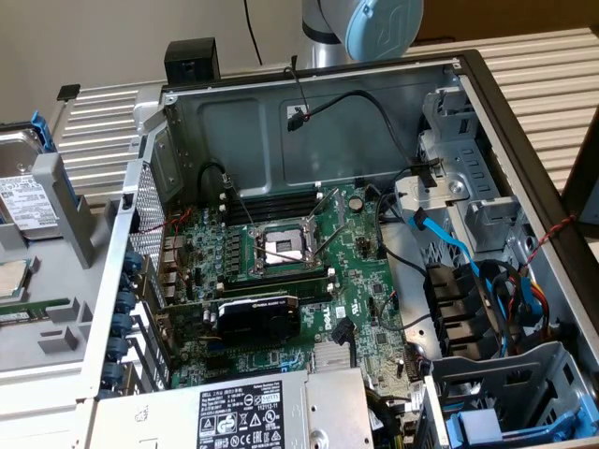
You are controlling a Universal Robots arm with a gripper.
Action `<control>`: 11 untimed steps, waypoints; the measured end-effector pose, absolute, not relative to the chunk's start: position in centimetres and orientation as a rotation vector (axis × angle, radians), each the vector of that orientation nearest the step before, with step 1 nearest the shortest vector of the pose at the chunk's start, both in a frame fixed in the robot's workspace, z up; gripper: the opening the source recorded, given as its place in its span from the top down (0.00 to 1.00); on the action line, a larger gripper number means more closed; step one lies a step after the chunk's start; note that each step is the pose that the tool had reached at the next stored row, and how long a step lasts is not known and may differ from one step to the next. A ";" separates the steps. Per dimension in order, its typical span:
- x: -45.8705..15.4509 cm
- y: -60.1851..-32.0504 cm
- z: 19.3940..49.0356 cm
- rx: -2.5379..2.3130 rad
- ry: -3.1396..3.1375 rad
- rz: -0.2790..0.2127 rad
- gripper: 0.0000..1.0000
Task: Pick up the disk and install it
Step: 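Reach for the disk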
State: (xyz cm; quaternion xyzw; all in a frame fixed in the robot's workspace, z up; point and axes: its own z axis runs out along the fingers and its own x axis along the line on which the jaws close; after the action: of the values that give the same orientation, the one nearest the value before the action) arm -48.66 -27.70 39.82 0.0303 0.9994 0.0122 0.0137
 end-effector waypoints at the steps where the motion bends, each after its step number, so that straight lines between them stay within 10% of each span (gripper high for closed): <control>1: -49.0 -27.5 39.8 0.094 3.113 0.038 0.89; 11: -50.3 -26.2 39.8 0.091 3.113 0.034 0.89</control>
State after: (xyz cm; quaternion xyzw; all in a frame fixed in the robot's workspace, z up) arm -50.32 -26.21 39.81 0.0293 0.9994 0.0109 0.0137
